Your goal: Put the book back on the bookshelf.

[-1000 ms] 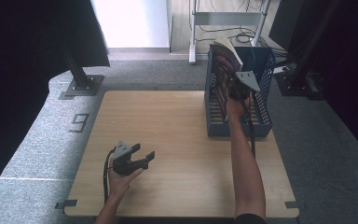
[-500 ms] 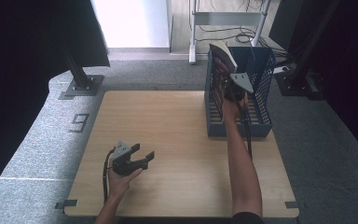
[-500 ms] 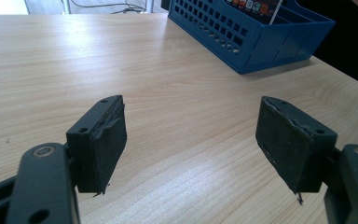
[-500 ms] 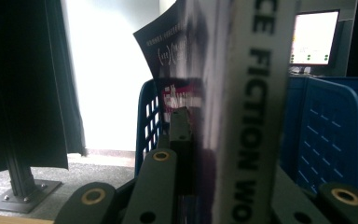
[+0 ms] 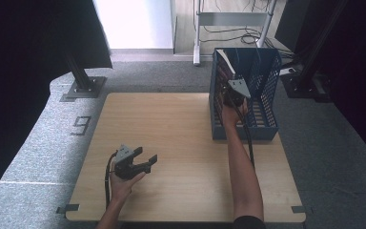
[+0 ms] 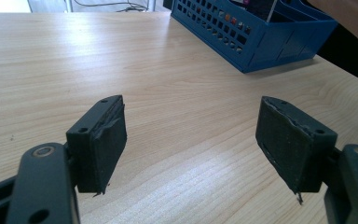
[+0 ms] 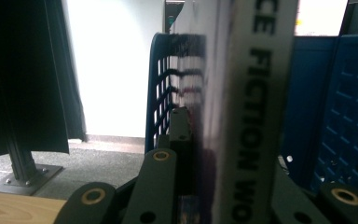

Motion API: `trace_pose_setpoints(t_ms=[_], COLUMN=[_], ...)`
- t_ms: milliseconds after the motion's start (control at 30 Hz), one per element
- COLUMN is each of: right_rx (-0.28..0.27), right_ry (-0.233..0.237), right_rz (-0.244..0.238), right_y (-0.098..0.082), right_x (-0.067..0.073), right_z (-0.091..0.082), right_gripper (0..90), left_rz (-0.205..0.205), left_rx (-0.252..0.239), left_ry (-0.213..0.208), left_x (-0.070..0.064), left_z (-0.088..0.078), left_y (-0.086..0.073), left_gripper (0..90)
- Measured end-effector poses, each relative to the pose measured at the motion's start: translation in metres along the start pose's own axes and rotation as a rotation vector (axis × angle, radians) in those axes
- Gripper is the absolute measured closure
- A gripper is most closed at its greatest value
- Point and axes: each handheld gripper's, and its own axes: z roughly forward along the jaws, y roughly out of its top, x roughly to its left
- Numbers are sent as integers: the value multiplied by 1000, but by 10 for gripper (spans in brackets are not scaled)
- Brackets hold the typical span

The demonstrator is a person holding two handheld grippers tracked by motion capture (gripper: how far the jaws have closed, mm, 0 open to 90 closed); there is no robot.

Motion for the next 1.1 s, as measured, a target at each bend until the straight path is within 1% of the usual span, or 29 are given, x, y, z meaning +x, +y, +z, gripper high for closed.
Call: trace_pose_setpoints(t_ms=[167, 267, 333, 433, 567, 633, 733, 800, 933, 1100], right_rx=[9, 24, 23, 21, 27, 27, 38, 51, 62, 63], right_ry=[8, 8, 12, 17, 28, 32, 45, 44, 58, 68], right_rz=[-11, -12, -13, -17, 4, 4, 4, -5, -8, -13], right_y=[-5, -9, -13, -15, -18, -19, -22, -22, -19, -17], right_x=[3, 3, 2, 0, -6, -6, -6, -6, -5, -2], right_z=[1, 0, -2, -6, -16, -17, -27, -30, -33, -34], right_gripper=[815, 814, 814, 813, 810, 808, 800, 798, 791, 762], left_rz=[-4, -2, 0, 3, 5, 8, 10, 17, 19, 18], left_rx=[-2, 2, 5, 8, 11, 15, 18, 20, 19, 16], left_ry=[2, 1, 1, 0, -3, -5, -8, -10, -12, -11], left_x=[1, 1, 0, -1, -3, -4, -6, -7, -9, -8], left_z=[0, 0, 1, 2, 4, 5, 6, 7, 7, 6], left_y=[0, -1, -1, -2, -2, -2, -2, -2, -2, -2], left_gripper=[243, 243, 243, 243, 243, 243, 243, 243, 243, 242])
